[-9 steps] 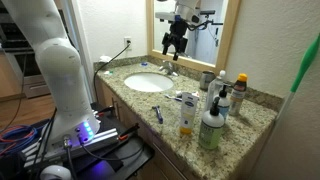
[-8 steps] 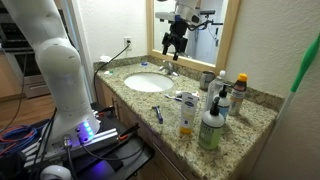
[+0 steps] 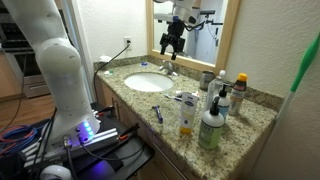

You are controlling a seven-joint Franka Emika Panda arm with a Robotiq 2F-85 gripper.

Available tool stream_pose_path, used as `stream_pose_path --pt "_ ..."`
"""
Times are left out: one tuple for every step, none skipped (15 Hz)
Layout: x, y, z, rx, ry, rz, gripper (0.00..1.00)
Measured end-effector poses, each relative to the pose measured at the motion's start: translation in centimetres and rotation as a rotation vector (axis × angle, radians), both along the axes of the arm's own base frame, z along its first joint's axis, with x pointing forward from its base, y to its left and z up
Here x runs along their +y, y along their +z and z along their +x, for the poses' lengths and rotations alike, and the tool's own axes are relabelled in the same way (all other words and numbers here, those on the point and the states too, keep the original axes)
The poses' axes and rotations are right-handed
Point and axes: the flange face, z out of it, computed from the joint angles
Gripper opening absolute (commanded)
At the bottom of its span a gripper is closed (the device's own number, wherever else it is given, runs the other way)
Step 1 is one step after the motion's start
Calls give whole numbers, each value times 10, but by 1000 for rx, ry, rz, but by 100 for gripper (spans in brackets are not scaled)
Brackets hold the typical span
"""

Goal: Lift the handle of the tap

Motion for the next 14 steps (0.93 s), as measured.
stream_pose_path --pt "24 -3 10 -9 46 -5 100" --pt "53 -6 22 -28 99 -12 100" --pt "86 -7 33 -55 144 -18 100" --pt "119 -6 42 -88 181 -19 100" --pt "150 -3 49 -117 200 -17 100" --pt "174 0 53 -133 213 -16 100" --pt "187 3 55 -140 222 -17 100" --pt "190 4 55 -144 225 -17 100" --pt "187 5 56 -146 220 -17 100" --pt "185 5 56 -146 215 -18 100" --pt "184 4 56 -143 221 -27 100" --pt "187 1 57 -137 224 -36 100" --pt "191 -3 60 -136 220 -40 100" --pt "197 -7 66 -149 212 -44 100"
